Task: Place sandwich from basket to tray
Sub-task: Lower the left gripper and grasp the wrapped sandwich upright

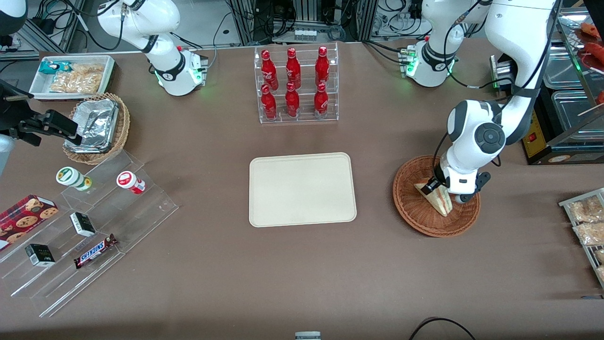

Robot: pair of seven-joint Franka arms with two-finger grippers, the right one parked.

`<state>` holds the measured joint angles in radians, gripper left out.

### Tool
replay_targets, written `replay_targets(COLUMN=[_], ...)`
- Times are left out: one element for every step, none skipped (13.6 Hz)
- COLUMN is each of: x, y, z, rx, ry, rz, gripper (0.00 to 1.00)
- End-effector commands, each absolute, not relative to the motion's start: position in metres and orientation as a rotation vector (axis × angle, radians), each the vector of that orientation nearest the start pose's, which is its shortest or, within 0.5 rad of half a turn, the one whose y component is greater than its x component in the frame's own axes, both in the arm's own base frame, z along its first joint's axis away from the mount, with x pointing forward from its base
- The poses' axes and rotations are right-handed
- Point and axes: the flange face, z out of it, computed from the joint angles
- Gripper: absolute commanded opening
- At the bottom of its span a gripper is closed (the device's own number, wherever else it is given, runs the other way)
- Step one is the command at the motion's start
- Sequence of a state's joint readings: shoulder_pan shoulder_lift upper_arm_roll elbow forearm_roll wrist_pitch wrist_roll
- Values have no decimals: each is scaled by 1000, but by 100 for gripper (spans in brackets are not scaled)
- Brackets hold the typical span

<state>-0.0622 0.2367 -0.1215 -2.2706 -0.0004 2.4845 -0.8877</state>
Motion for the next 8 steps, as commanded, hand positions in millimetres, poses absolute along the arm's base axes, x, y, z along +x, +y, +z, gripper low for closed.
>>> replay_targets(x=[525,525,528,534,538,540,539,539], y=[-99,-99,-99,-101,-102,-106,-125,-138], z=[258,269,281,293,306,317,330,335], rx=[-2985,-2994,-2992,-2988,-2985,-2996,-3044,-3072], ry=[-1020,-974,-955,-941,-926,-869,-688,-549], rz=[42,53,69,86,96,108,123,141], gripper=[9,8,8,8,7,7,7,7])
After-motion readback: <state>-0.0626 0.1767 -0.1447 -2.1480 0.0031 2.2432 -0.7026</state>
